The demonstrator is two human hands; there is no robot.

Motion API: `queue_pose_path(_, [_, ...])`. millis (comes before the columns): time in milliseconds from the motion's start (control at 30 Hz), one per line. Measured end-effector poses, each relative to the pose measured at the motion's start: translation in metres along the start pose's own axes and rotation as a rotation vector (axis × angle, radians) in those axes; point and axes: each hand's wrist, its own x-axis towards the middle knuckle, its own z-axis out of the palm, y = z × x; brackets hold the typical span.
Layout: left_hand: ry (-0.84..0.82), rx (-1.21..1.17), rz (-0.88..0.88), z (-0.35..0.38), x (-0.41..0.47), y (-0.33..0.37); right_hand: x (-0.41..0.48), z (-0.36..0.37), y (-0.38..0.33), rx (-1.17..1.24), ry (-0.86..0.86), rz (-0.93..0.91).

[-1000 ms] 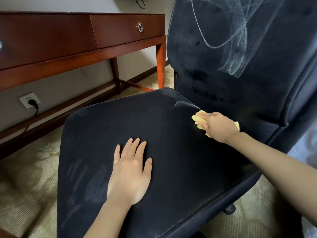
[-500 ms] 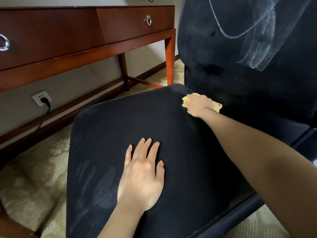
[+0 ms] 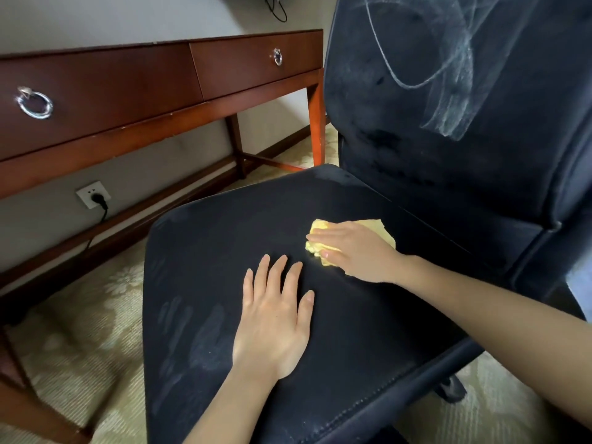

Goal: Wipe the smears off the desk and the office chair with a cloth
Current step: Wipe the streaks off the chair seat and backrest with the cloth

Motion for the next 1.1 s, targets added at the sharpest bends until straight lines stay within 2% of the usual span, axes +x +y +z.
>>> queue_pose_path(200, [-0.032, -0.112, -0.029, 0.003, 0.000, 0.013, -0.076, -0.012, -0.013, 0.076, -0.008, -0.021])
queue_pose_path(400, [-0.082, -0.560, -0.141, -0.007, 0.006, 0.024, -0.146, -0.021, -0.039, 0.059, -0.059, -0.077])
queue_pose_path(467, [-0.079, -0.619, -0.067, -0.016, 0.005, 0.015, -0.162, -0.024, -0.050, 0.074, -0.098, -0.132])
queue_pose_path(533, [0.008, -0.510, 0.080, -0.025, 0.001, -0.007, -0.171, -0.025, -0.061, 0.145, -0.148, -0.199])
queue_pose_path(600, [0.081, -0.358, 0.129, -0.033, -0.003, -0.033, -0.172, -0.027, -0.065, 0.184, -0.183, -0.251])
queue_pose_path(700, [0.030, -0.156, -0.055, -0.036, -0.017, -0.070, -0.151, -0.028, -0.067, 0.131, -0.182, -0.263])
queue_pose_path(800, [-0.037, -0.064, -0.219, -0.031, -0.035, -0.087, -0.109, -0.024, -0.068, 0.141, -0.065, -0.145])
queue_pose_path(933, [0.045, -0.029, -0.258, -0.028, -0.043, -0.083, -0.041, -0.009, -0.066, 0.112, 0.004, 0.013])
queue_pose_path(1100, [0.033, -0.072, -0.329, -0.023, -0.047, -0.079, 0.029, 0.015, -0.077, 0.024, 0.111, 0.271])
